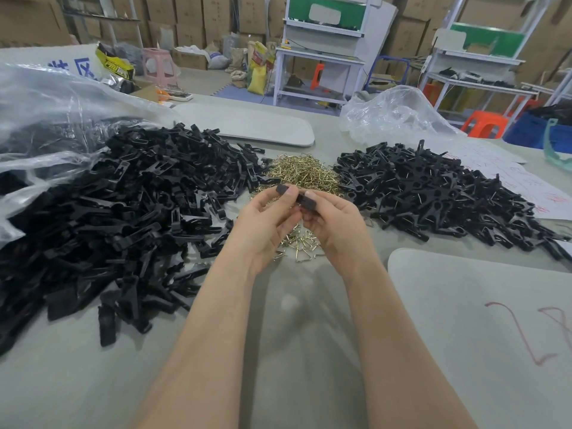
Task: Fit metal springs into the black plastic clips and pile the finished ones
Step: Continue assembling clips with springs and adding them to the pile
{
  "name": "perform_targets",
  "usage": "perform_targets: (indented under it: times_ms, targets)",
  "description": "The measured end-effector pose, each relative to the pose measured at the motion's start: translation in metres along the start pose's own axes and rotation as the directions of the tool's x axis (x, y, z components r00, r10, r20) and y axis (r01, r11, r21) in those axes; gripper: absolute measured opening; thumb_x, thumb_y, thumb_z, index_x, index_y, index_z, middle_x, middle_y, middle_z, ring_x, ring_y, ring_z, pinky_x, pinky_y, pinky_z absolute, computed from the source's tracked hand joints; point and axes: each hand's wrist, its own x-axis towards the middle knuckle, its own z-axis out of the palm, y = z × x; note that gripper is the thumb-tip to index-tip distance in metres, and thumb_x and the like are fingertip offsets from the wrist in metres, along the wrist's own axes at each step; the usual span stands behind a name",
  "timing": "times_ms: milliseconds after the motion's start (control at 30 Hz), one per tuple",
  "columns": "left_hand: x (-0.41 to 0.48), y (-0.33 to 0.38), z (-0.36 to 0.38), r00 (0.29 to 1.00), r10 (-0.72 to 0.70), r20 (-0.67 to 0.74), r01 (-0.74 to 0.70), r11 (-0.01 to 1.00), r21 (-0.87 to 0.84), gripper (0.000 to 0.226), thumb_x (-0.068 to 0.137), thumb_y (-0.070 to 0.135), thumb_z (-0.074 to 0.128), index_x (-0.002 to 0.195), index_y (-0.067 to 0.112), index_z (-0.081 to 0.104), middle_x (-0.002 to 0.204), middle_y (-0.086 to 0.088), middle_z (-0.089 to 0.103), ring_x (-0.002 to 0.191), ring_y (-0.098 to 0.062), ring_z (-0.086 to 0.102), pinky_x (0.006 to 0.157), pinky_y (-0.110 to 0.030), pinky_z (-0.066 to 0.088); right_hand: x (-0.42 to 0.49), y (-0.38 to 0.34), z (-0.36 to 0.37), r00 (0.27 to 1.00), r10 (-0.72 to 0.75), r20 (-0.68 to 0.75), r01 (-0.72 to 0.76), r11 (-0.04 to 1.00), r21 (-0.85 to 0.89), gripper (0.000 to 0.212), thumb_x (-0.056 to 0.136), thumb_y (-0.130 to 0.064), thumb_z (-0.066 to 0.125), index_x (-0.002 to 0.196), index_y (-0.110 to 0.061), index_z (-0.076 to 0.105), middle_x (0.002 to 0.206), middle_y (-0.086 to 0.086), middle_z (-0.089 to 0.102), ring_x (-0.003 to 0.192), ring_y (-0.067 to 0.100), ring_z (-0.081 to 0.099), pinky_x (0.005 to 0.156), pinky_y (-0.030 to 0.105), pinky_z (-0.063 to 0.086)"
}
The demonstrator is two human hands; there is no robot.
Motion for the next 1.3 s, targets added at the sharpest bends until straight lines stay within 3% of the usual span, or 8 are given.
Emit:
perform_targets:
  times_ms: [133, 200, 300, 433, 633, 833, 1133, 1300]
  targets:
    - [0.003, 0.004, -0.003, 0.993, 0.033, -0.112, -0.040, 0.998, -0.058, 0.009, 0.088, 0.012, 0.063, 0.092, 0.005, 0.062, 0.085, -0.003, 0.067, 0.069, -0.004, 0.066, 0.066, -0.012, 0.053, 0.000, -0.001, 0.004, 0.998, 0.060, 0.022, -0.063, 0.978, 0.199, 0.034, 0.098, -0.014, 0.049, 0.118, 0.014, 0.051, 0.083, 0.008, 0.063, 0.073, 0.016, 0.062, 0.071, 0.024, 0.053]
    - [0.006, 0.010, -0.007, 0.978, 0.030, -0.206, -0.085, 0.960, -0.267, 0.011, 0.088, 0.010, 0.062, 0.092, 0.000, 0.062, 0.089, -0.007, 0.066, 0.073, -0.006, 0.068, 0.065, -0.013, 0.054, 0.000, 0.000, 0.001, 1.000, 0.016, 0.014, -0.016, 0.998, -0.058, 0.038, 0.093, -0.026, 0.059, 0.120, 0.001, 0.053, 0.089, 0.003, 0.064, 0.075, 0.012, 0.063, 0.066, 0.018, 0.052]
    - [0.005, 0.018, -0.015, 0.970, -0.004, -0.242, -0.120, 0.860, -0.495, 0.021, 0.087, 0.006, 0.062, 0.105, -0.006, 0.061, 0.098, -0.011, 0.063, 0.088, -0.012, 0.064, 0.069, -0.015, 0.056, -0.005, 0.008, 0.000, 0.984, 0.041, 0.175, 0.105, 0.659, -0.745, 0.041, 0.077, -0.041, 0.076, 0.107, -0.020, 0.058, 0.090, -0.007, 0.059, 0.078, 0.007, 0.058, 0.064, 0.019, 0.047]
    - [0.001, 0.019, -0.017, 0.959, -0.043, -0.280, -0.130, 0.811, -0.571, 0.016, 0.086, 0.013, 0.065, 0.086, -0.003, 0.062, 0.087, -0.011, 0.062, 0.073, -0.011, 0.064, 0.064, -0.018, 0.057, 0.001, 0.032, 0.014, 0.969, 0.120, 0.216, 0.167, 0.327, -0.930, 0.026, 0.080, -0.035, 0.072, 0.096, -0.019, 0.059, 0.092, 0.001, 0.060, 0.087, 0.020, 0.056, 0.071, 0.029, 0.042]
    - [0.002, 0.017, -0.019, 0.955, -0.111, -0.277, -0.082, 0.794, -0.602, 0.013, 0.083, 0.009, 0.067, 0.081, -0.003, 0.062, 0.088, -0.013, 0.061, 0.076, -0.014, 0.063, 0.062, -0.020, 0.058, 0.011, 0.042, 0.002, 0.971, -0.238, -0.027, 0.090, 0.469, -0.879, 0.022, 0.096, -0.022, 0.051, 0.085, -0.008, 0.064, 0.079, 0.004, 0.062, 0.079, 0.022, 0.057, 0.067, 0.029, 0.036]
    - [0.000, 0.015, -0.013, 0.973, -0.171, -0.156, 0.062, 0.841, -0.537, 0.013, 0.084, 0.001, 0.063, 0.096, -0.003, 0.061, 0.090, -0.016, 0.062, 0.082, -0.019, 0.067, 0.067, -0.021, 0.058, 0.016, 0.032, -0.008, 0.985, -0.110, -0.137, 0.038, 0.896, -0.442, 0.010, 0.094, -0.007, 0.055, 0.089, -0.015, 0.059, 0.078, 0.006, 0.067, 0.054, 0.002, 0.065, 0.055, 0.018, 0.052]
    - [0.003, 0.008, -0.014, 0.967, -0.197, -0.159, 0.119, 0.907, -0.404, 0.009, 0.089, 0.016, 0.062, 0.095, 0.010, 0.059, 0.082, -0.006, 0.068, 0.080, -0.009, 0.057, 0.073, -0.019, 0.052, 0.011, 0.025, -0.011, 0.938, -0.346, -0.026, 0.222, 0.656, -0.722, 0.009, 0.089, -0.011, 0.062, 0.093, -0.012, 0.070, 0.080, -0.006, 0.063, 0.071, -0.003, 0.054, 0.063, 0.001, 0.039]
    - [0.002, 0.009, -0.011, 0.981, -0.135, -0.136, 0.081, 0.934, -0.348, 0.011, 0.087, 0.011, 0.064, 0.095, 0.004, 0.061, 0.081, -0.009, 0.068, 0.079, -0.011, 0.062, 0.072, -0.018, 0.057, 0.009, 0.022, -0.010, 0.926, -0.362, -0.105, 0.212, 0.732, -0.648, 0.006, 0.089, -0.015, 0.064, 0.092, -0.012, 0.069, 0.077, -0.005, 0.065, 0.073, 0.009, 0.062, 0.070, 0.015, 0.050]
